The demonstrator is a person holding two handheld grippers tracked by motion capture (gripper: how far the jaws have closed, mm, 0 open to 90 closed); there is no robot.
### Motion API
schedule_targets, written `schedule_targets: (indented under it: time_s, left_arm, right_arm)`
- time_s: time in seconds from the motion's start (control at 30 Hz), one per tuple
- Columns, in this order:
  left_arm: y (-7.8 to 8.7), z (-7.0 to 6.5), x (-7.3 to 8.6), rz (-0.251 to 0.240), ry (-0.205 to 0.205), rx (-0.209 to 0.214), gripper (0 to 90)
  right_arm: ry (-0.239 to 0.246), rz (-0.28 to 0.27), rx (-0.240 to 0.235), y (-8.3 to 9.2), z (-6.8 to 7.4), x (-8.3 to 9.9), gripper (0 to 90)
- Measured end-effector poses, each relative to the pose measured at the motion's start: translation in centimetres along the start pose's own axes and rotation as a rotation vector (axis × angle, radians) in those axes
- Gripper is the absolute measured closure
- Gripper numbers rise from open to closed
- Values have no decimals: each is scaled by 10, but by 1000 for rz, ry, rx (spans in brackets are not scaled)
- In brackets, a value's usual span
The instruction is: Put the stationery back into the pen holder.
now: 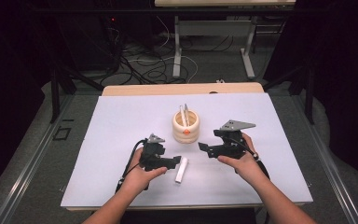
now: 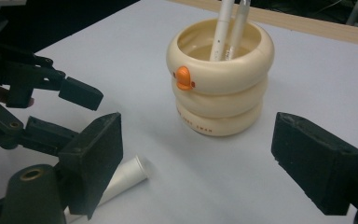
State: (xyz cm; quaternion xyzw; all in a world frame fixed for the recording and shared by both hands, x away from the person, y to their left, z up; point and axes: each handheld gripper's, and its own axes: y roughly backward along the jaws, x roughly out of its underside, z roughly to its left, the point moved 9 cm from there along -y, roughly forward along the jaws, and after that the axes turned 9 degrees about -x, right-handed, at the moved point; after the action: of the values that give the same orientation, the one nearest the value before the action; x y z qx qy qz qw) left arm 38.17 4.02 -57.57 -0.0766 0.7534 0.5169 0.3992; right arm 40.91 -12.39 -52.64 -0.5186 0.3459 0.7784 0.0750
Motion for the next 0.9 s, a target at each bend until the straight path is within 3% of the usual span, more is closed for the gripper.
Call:
schedule_targets:
  time_s: [0.13,0.17,0.37,0.53,0.7,0.9]
  left_arm:
    - [-1,-3,2,24,30,26,259]
    - [-2,-5,3,38,57,43,260]
    - [-7,-11,12,106,116,78,307]
    - [-9,-19,18,165,132,104,341]
    - [-10,-28,26,243,163,96,386]
    - [-13,-35,33,295,156,70,437]
  right_arm:
    - [0,1,26,4,-5,6,156]
    - [-1,-6,30,5,-6,6,156]
    - [1,-12,42,10,-12,9,156]
    - [-26,-23,46,12,-17,10,157]
    - [-46,-21,44,13,-19,12,157]
    - [-41,-30,44,15,-20,11,157]
